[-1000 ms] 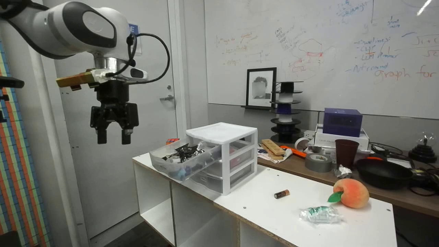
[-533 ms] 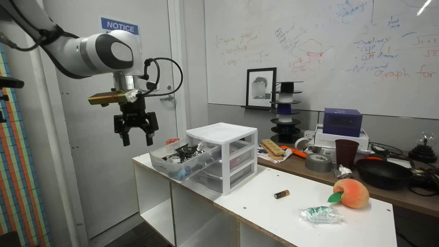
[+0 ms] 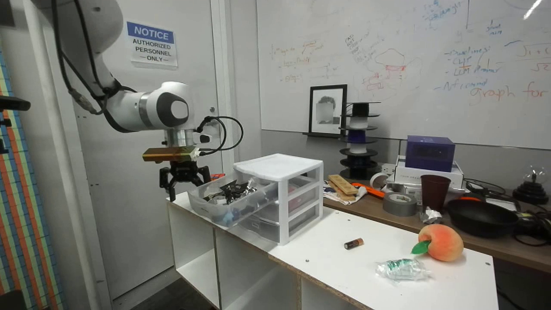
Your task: Put the silver object, battery, and plastic bag on the table into the open drawer and then close the drawer
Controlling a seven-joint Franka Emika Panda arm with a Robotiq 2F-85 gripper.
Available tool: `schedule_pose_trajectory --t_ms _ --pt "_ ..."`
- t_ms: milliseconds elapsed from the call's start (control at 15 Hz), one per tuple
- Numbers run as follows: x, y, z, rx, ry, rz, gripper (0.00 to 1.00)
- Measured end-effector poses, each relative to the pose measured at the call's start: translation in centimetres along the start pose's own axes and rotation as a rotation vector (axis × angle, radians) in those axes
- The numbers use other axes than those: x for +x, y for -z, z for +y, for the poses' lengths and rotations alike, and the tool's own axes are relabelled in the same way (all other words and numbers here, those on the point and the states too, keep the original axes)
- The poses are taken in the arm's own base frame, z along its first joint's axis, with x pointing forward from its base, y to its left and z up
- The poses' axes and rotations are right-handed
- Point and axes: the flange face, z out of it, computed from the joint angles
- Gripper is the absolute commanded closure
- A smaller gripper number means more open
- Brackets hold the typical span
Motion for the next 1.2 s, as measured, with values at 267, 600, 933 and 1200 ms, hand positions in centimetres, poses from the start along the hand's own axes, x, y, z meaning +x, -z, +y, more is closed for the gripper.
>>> schedule_pose_trajectory --t_ms 267,600,933,1200 --pt "4.5 -1.7 -1.6 -0.049 0.114 0.016 0.0" --pt "7.8 -1.4 -1.8 -0.14 0.175 0.015 0.0" --pt "8.2 -2.2 2.3 -0.161 0.11 -0.028 0.0" --pt "8.5 -3.9 5.2 -0.069 0.001 -0.027 0.0"
